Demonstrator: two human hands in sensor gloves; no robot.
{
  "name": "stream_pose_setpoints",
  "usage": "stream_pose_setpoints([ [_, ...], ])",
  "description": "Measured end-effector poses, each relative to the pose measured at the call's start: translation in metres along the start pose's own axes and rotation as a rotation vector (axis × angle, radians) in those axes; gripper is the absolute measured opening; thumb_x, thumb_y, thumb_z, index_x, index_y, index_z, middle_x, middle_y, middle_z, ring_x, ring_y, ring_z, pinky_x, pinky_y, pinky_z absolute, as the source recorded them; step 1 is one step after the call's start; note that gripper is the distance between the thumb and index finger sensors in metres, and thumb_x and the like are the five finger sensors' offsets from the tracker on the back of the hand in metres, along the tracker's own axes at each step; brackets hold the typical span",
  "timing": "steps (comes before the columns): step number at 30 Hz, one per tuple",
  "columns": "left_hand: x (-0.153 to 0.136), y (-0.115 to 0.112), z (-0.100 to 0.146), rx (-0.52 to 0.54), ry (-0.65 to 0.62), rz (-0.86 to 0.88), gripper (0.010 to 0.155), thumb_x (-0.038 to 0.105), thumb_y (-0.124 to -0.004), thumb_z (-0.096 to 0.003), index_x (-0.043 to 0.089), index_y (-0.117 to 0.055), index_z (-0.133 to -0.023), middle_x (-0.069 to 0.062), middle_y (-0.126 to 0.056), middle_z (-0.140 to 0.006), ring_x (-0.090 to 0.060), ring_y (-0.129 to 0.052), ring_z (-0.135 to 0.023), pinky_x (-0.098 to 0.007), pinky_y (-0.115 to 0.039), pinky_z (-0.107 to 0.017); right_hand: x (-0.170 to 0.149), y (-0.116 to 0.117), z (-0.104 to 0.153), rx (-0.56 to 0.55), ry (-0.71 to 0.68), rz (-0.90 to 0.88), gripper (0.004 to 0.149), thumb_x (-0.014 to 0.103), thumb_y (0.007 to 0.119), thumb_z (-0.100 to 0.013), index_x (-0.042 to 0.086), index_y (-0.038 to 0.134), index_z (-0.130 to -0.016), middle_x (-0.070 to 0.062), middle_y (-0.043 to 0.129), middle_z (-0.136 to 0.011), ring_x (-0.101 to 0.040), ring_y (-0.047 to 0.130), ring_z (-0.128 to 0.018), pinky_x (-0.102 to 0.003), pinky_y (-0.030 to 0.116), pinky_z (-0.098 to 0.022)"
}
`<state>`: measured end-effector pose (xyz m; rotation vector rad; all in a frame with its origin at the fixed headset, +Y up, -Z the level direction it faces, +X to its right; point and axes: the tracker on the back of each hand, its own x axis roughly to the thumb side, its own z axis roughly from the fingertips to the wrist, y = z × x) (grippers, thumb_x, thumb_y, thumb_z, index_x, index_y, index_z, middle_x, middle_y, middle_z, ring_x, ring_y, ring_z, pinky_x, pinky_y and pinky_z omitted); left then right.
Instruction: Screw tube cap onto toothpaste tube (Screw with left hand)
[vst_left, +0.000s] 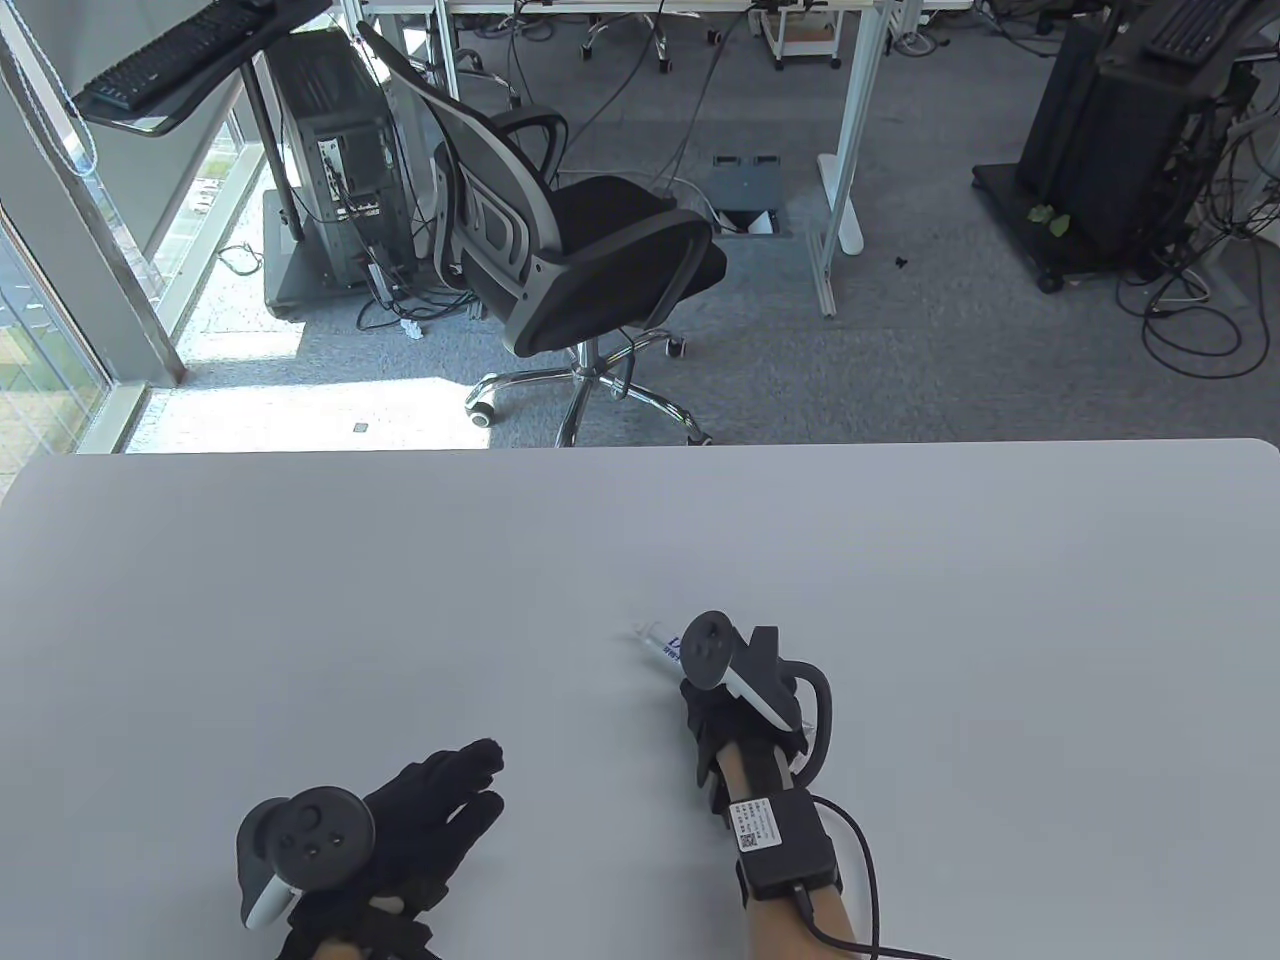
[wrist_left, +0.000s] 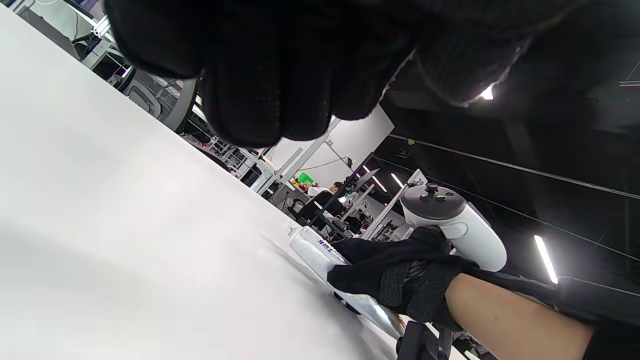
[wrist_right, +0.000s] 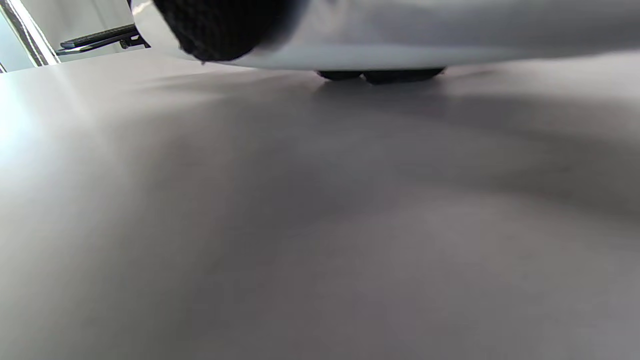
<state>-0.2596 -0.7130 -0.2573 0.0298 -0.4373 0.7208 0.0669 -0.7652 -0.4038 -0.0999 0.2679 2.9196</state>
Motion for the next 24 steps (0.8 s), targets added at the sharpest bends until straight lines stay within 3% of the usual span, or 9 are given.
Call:
stream_pose_setpoints([
  [8,0.000,0.001,-0.001,-0.002,0.008,-0.010,0.062,0.057,-0.067,-0.0583,0.022,-0.067,-0.110,-0.012,-0.080,-0.101,-0.033,-0.089,-0.082,-0.059,-0.065,-0.067,0.000,0.001,-0.002,-0.003,0.051,0.069,0.050,0.025,0.078,-0.056,0.023,0.059,-0.103,-0.018,0.068,-0.097,-0.047,0.074,-0.082,-0.069,0.059,-0.062],
  [11,0.001,0.001,0.000,-0.004,0.007,-0.014,0.062,0.057,-0.067,-0.0584,0.022,-0.067,-0.110,-0.012,-0.079,-0.101,-0.033,-0.089,-0.083,-0.059,-0.065,-0.067,0.001,-0.009,0.010,-0.043,0.039,0.037,0.052,0.028,0.075,-0.055,0.019,0.059,-0.104,-0.020,0.060,-0.105,-0.050,0.066,-0.094,-0.072,0.053,-0.064],
  [15,0.004,0.000,0.000,-0.005,0.000,-0.038,0.062,0.057,-0.067,-0.0584,0.023,-0.066,-0.111,-0.012,-0.077,-0.104,-0.034,-0.087,-0.085,-0.060,-0.064,-0.067,0.008,-0.039,0.043,-0.087,-0.061,-0.022,0.064,0.037,0.073,-0.055,0.016,0.048,-0.110,-0.025,0.041,-0.114,-0.057,0.044,-0.103,-0.076,0.041,-0.066],
  [19,0.003,0.006,0.001,0.052,0.006,-0.105,0.068,0.058,-0.067,-0.0585,0.024,-0.053,-0.116,-0.013,-0.069,-0.110,-0.035,-0.081,-0.093,-0.061,-0.061,-0.069,0.019,-0.067,0.089,-0.165,-0.176,-0.073,0.067,0.041,0.071,-0.056,0.017,0.045,-0.112,-0.026,0.036,-0.116,-0.058,0.037,-0.105,-0.077,0.037,-0.066],
  [24,-0.006,0.007,0.003,0.090,0.050,-0.174,0.071,0.058,-0.067,-0.0581,0.024,-0.049,-0.117,-0.013,-0.059,-0.115,-0.037,-0.071,-0.101,-0.063,-0.054,-0.073,0.038,-0.069,0.140,-0.184,-0.310,-0.223,0.070,0.046,0.066,-0.057,0.016,0.039,-0.114,-0.027,0.024,-0.116,-0.060,0.018,-0.103,-0.078,0.026,-0.064],
])
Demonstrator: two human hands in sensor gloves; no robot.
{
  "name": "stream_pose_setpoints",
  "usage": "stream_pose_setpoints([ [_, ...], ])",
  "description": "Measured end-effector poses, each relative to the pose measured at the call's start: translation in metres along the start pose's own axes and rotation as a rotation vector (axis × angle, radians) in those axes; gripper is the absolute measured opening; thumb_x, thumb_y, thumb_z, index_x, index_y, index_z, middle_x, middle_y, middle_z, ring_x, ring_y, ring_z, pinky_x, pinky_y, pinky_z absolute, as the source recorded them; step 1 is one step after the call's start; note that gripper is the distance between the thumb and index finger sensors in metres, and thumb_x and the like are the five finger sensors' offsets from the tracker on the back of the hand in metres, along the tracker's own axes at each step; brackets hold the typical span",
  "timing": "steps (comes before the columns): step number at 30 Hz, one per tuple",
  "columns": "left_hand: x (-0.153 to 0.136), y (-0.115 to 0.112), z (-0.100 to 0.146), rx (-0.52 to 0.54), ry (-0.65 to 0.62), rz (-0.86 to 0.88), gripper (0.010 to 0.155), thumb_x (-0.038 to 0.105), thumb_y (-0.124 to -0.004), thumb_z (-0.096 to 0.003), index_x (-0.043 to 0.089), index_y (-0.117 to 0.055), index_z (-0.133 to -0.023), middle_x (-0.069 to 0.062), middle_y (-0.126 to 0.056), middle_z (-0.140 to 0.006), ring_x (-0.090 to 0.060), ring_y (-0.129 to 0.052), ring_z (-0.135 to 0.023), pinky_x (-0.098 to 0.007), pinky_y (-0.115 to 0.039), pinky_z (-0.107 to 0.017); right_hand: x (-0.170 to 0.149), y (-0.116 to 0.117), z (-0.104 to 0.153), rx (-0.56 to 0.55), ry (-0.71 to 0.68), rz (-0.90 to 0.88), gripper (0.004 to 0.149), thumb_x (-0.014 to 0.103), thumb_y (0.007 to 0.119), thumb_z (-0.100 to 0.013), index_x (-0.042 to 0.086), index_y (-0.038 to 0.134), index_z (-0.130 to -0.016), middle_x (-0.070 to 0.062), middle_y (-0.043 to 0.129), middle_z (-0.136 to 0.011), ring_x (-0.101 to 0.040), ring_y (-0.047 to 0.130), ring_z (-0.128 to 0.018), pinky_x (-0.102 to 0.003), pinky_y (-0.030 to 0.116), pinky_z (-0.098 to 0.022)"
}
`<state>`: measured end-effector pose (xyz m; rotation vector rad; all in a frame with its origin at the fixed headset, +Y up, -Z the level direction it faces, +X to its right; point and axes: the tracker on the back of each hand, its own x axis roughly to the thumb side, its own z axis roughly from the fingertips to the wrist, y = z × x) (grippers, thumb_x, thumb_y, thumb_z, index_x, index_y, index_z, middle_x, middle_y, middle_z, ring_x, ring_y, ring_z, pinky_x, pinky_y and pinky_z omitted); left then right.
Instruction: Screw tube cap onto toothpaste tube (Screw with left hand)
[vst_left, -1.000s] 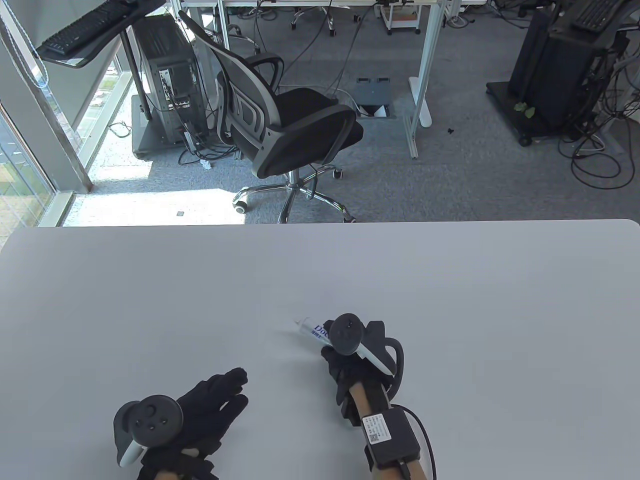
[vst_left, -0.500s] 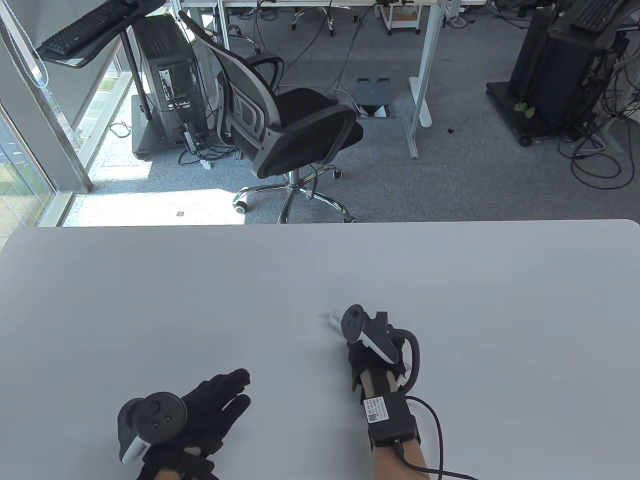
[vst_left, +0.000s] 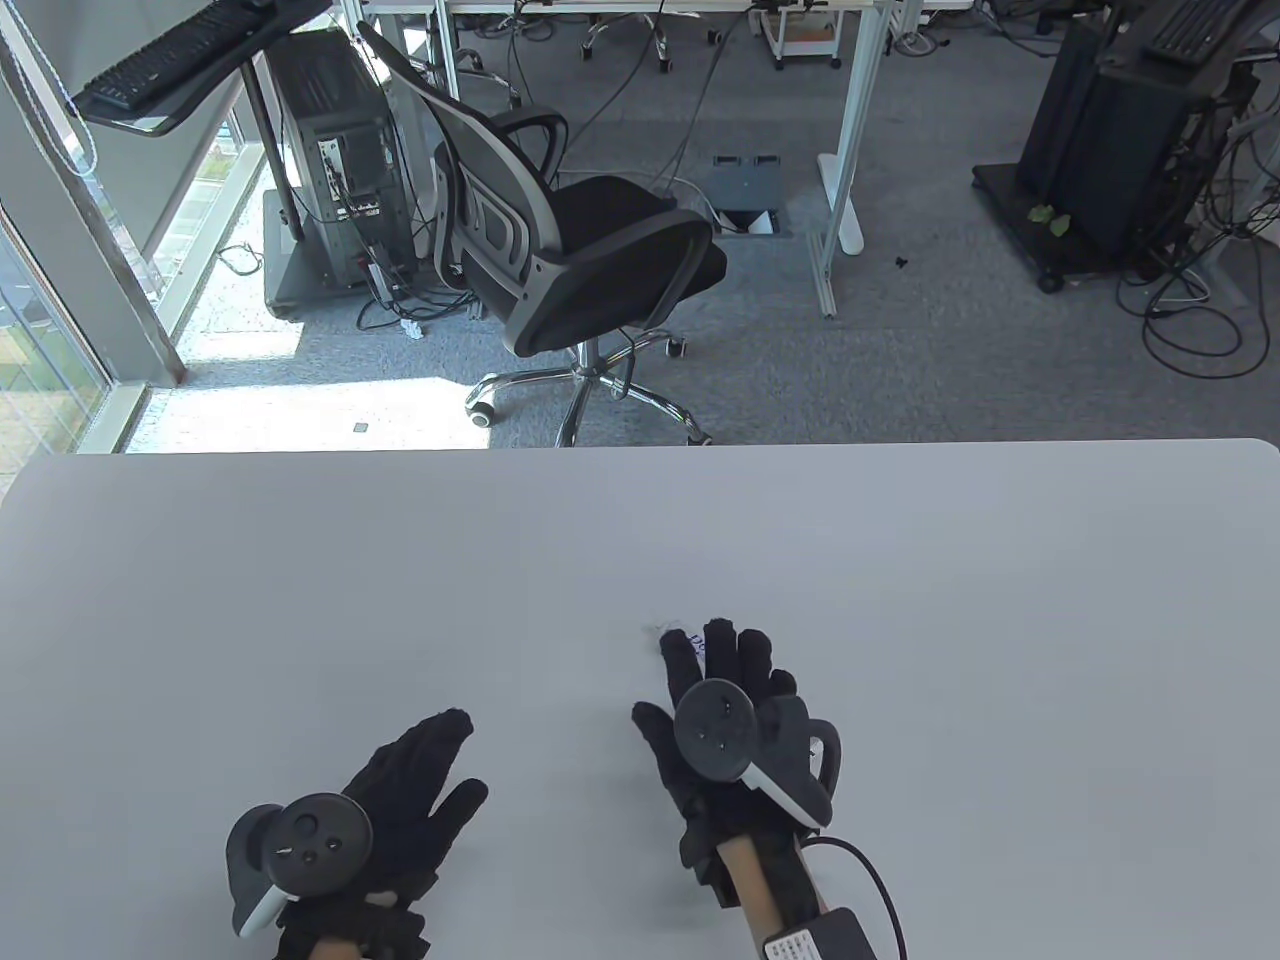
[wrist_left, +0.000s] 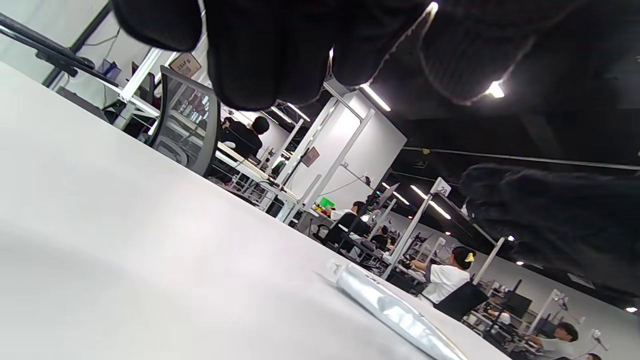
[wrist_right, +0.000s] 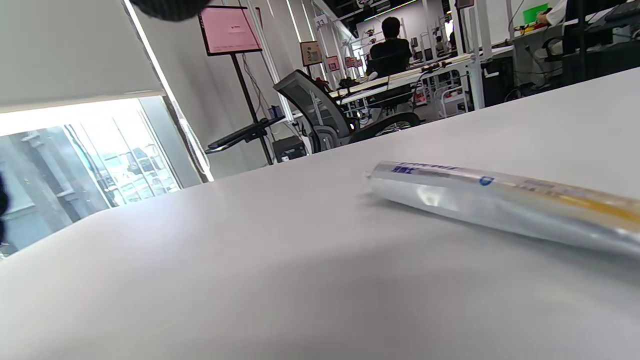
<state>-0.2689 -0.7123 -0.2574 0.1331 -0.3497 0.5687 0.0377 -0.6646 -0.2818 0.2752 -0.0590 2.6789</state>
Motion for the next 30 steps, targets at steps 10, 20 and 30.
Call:
stream_pose_setpoints([
  [10,-0.012,-0.022,-0.004,-0.118,0.071,-0.245,0.085,0.074,-0.067,-0.0522,0.036,-0.032,-0.120,-0.003,-0.021,-0.126,-0.034,-0.014,-0.115,-0.065,-0.022,-0.075,0.004,0.067,0.025,0.136,-0.102,0.090,0.076,0.056,0.055,-0.054,0.019,0.027,-0.115,-0.020,0.004,-0.113,-0.053,0.000,-0.099,-0.075,0.011,-0.061],
  [20,-0.018,-0.038,-0.010,-0.227,0.167,-0.319,0.087,0.077,-0.065,-0.0518,0.037,-0.029,-0.120,-0.005,-0.017,-0.126,-0.035,-0.011,-0.114,-0.065,-0.019,-0.074,-0.034,0.105,0.015,0.331,0.001,0.089,0.075,0.053,0.059,-0.055,0.018,0.030,-0.114,-0.020,0.010,-0.114,-0.053,0.005,-0.100,-0.074,0.013,-0.061],
  [30,-0.021,-0.040,-0.012,-0.257,0.193,-0.339,0.086,0.075,-0.065,-0.0525,0.036,-0.031,-0.120,-0.006,-0.019,-0.126,-0.035,-0.013,-0.115,-0.065,-0.020,-0.074,-0.024,0.109,0.017,0.339,-0.051,0.064,0.074,0.053,0.058,-0.055,0.016,0.031,-0.114,-0.021,0.013,-0.114,-0.053,0.008,-0.100,-0.074,0.016,-0.062],
])
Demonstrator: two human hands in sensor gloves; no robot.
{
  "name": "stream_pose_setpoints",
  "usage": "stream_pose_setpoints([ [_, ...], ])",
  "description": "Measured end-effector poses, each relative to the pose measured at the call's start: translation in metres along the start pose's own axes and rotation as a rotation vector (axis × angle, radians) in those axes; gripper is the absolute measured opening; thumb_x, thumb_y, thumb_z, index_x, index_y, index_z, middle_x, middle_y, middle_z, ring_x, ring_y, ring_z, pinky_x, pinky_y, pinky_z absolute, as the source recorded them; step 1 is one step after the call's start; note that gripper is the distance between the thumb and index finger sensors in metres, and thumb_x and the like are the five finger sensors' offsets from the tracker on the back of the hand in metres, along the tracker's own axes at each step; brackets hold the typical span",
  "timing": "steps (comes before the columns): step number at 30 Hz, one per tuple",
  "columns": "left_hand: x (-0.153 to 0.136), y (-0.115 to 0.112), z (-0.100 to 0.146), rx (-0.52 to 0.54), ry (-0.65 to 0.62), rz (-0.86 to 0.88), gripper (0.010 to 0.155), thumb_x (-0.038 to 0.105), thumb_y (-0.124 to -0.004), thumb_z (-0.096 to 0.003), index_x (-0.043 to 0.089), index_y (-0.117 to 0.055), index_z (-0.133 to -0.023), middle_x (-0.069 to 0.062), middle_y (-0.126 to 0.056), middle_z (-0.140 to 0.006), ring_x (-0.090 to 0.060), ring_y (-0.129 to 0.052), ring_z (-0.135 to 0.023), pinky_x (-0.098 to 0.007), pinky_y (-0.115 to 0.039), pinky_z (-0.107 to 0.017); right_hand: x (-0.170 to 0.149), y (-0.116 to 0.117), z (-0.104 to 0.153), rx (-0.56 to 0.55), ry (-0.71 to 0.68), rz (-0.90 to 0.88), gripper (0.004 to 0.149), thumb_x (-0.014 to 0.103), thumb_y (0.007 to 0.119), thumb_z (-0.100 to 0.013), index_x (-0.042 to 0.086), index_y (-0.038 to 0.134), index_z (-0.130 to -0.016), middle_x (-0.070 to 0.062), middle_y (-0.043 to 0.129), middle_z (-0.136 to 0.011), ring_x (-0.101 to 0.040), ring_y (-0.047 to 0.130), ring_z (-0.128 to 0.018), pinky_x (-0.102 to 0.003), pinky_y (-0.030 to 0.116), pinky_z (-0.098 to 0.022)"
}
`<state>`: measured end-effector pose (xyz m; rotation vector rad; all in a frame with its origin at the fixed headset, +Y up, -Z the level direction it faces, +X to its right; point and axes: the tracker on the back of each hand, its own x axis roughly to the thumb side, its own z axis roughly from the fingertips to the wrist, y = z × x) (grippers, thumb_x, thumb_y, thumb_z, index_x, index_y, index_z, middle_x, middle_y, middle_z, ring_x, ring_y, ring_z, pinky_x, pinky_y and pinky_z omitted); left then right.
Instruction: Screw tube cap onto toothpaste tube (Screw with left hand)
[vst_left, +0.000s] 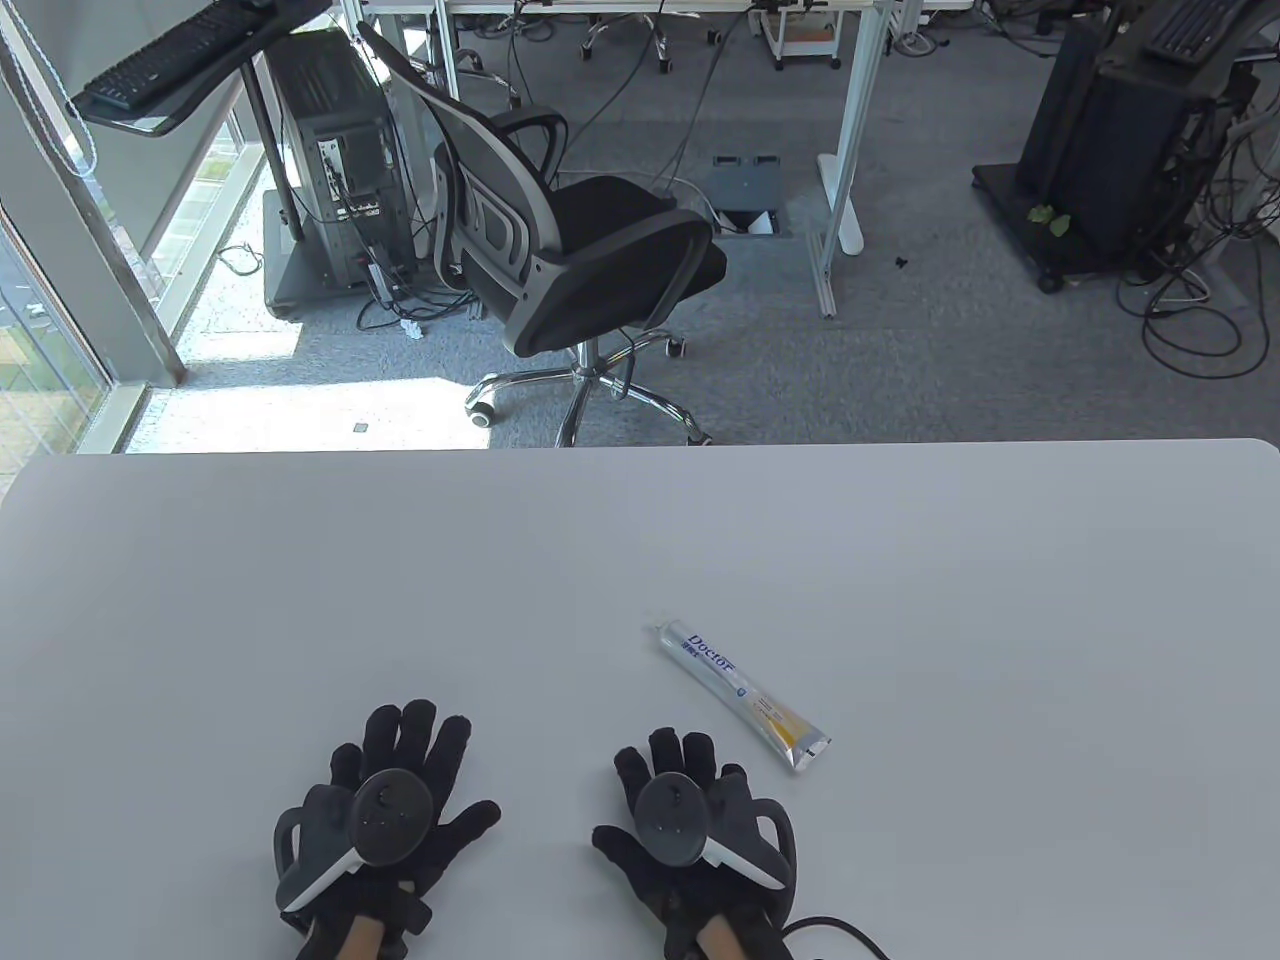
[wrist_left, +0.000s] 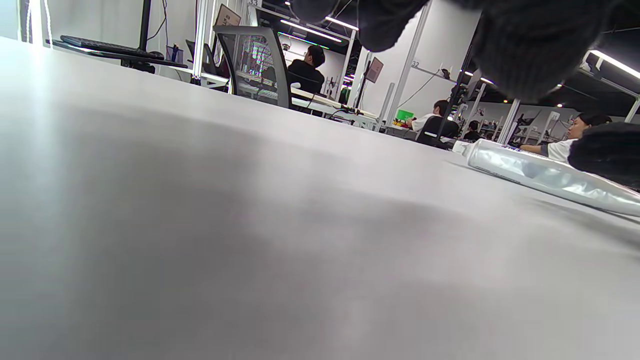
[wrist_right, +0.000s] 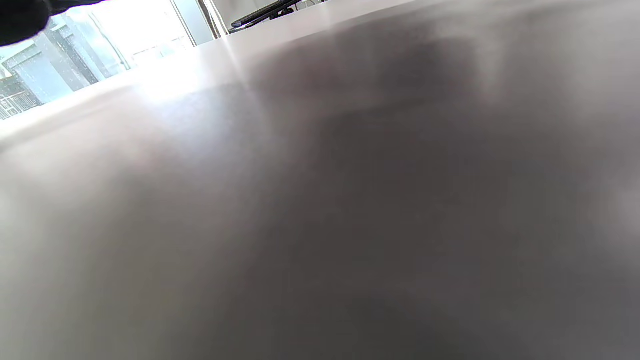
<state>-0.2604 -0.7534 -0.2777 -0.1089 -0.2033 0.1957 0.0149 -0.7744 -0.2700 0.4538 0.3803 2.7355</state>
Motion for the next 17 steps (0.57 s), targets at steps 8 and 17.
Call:
stream_pose_setpoints([
  [8,0.0028,0.0004,0.0015,0.011,-0.018,0.015,0.084,0.074,-0.065,-0.0531,0.036,-0.031,-0.120,-0.007,-0.021,-0.126,-0.036,-0.016,-0.115,-0.065,-0.021,-0.075,0.0003,0.0009,-0.0007,0.008,-0.002,-0.014,0.074,0.053,0.059,-0.055,0.016,0.031,-0.114,-0.022,0.013,-0.114,-0.054,0.009,-0.100,-0.074,0.016,-0.062],
  [17,0.0013,0.0009,0.0016,0.001,-0.009,0.029,0.083,0.073,-0.065,-0.0536,0.035,-0.032,-0.120,-0.008,-0.022,-0.126,-0.036,-0.016,-0.115,-0.065,-0.022,-0.075,0.0004,0.0014,-0.0016,0.024,-0.004,-0.015,0.074,0.052,0.059,-0.056,0.016,0.031,-0.114,-0.022,0.013,-0.114,-0.054,0.009,-0.100,-0.074,0.017,-0.062],
])
